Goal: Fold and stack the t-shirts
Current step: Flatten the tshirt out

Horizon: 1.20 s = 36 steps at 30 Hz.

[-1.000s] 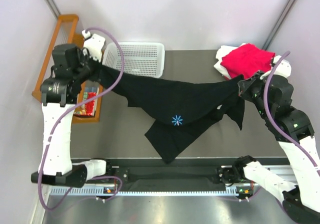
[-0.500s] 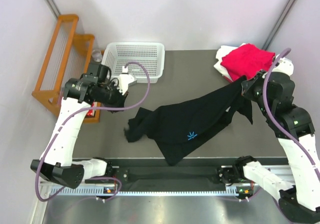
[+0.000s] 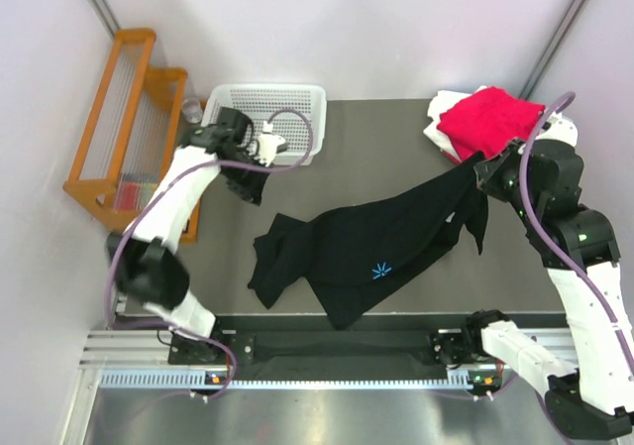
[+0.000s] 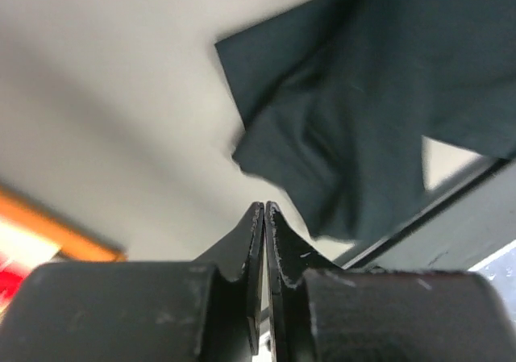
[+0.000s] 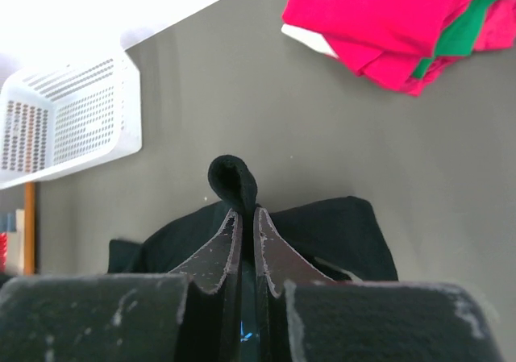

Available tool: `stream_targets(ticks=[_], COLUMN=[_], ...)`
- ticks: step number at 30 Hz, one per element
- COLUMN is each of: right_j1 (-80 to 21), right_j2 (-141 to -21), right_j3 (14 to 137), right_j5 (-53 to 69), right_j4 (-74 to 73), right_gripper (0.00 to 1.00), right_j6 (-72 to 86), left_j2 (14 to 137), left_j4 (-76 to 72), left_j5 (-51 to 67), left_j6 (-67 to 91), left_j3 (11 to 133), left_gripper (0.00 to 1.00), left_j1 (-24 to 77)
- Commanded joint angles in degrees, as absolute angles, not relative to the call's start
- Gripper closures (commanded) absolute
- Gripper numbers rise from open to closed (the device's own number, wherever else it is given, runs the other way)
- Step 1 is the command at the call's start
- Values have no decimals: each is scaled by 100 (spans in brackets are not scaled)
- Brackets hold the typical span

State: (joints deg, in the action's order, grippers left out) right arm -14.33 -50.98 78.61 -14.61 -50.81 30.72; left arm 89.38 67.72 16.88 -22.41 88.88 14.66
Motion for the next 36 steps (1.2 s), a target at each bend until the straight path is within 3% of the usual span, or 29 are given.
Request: stream_targets(ticks=[1,6,12,14,16,23,36], right_j1=[-1362,-1362,-1362,-1362,-1362,-1362,-1362], right_j2=[-4914,-4843,-4895,-4922,-4939,-4913,-4869], right_j3=[7866,7796,7673,7612,7559,7515,7479], right_j5=[-1230,-1257,-1099,-1029,-985,-932,-905], right_j4=[-4825,-4852,-4755,-4711,-4667,-4632,-4632], right_gripper=[100,100,100,100,100,100,100], right_j6=[3138,3102,3129,3146,3173,3190,3225], left_j2=[10185,10415,10240,10091,9976,9843,10661], left_j4=[6407,5977,5573,5327,5030,4378,4131], left_j5=[1292,1441,1511,1608,1644,1442,1099], left_j6=[-1679,-1547,-1249,-1117,-967,-642,-405], left_j3=[8947,8912,8667,8456,8237,7348,7664], left_gripper=[88,64,57,46,42,41,48], left_j1=[1459,1511,1529,1538,1617,1740,1740])
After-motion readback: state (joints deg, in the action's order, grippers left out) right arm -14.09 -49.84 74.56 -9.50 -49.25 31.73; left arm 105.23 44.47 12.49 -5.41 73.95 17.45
